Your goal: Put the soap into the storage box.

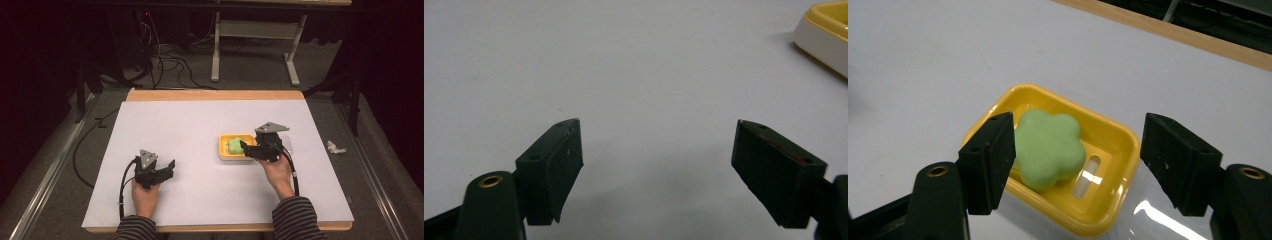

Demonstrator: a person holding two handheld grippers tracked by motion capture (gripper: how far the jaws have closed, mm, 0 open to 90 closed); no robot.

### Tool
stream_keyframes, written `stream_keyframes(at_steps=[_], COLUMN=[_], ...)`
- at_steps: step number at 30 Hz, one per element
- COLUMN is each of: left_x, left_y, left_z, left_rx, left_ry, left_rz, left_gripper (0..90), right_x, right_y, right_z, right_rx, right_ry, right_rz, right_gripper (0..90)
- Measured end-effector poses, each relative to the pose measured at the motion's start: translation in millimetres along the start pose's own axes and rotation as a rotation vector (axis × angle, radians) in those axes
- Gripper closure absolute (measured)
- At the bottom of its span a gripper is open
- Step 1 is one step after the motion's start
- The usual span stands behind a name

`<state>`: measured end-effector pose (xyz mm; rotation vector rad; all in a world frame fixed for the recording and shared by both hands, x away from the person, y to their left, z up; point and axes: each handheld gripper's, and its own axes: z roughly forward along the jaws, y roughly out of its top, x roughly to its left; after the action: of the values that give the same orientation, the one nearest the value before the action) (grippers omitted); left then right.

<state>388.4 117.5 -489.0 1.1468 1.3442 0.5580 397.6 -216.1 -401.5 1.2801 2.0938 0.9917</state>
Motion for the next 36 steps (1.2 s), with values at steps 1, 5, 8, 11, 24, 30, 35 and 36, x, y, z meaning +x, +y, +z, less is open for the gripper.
stream_keyframes(at_steps=[1,5,8,11,24,30,35,36], left_x=[0.0,-0.2,-0.1,-0.3,-4.0,-3.9,-3.8,-3.8], left_y=[0.0,0.1,0.2,0.0,-2.7,-2.4,-2.2,-2.2], left_z=[0.0,-0.1,-0.1,-0.2,-4.4,-4.8,-4.9,-4.9], left_rx=[0.0,-0.003,-0.005,-0.008,-0.038,-0.038,-0.039,-0.039], left_ry=[0.0,0.001,0.003,0.005,-0.014,-0.018,-0.018,-0.019], left_rz=[0.0,-0.002,-0.002,0.001,0.047,0.041,0.038,0.037], left_gripper=[21.2,20.9,20.4,19.9,18.7,18.5,18.5,18.5], right_x=[-1.8,-8.1,-11.8,-14.6,-22.6,-23.1,-24.3,-24.9], right_y=[-1.9,-7.7,-12.2,-16.3,-36.6,-45.9,-54.2,-55.8], right_z=[-1.9,-9.0,-14.9,-19.0,-35.1,-42.7,-47.6,-48.5], right_rx=[-0.004,-0.018,-0.03,-0.035,-0.069,-0.085,-0.092,-0.095], right_ry=[-0.002,-0.005,-0.005,-0.007,-0.023,-0.024,-0.037,-0.041], right_rz=[0.005,0.026,0.036,0.045,0.066,0.063,0.074,0.068], right_gripper=[30.5,29.6,28.8,28.2,28.0,28.1,28.1,28.1])
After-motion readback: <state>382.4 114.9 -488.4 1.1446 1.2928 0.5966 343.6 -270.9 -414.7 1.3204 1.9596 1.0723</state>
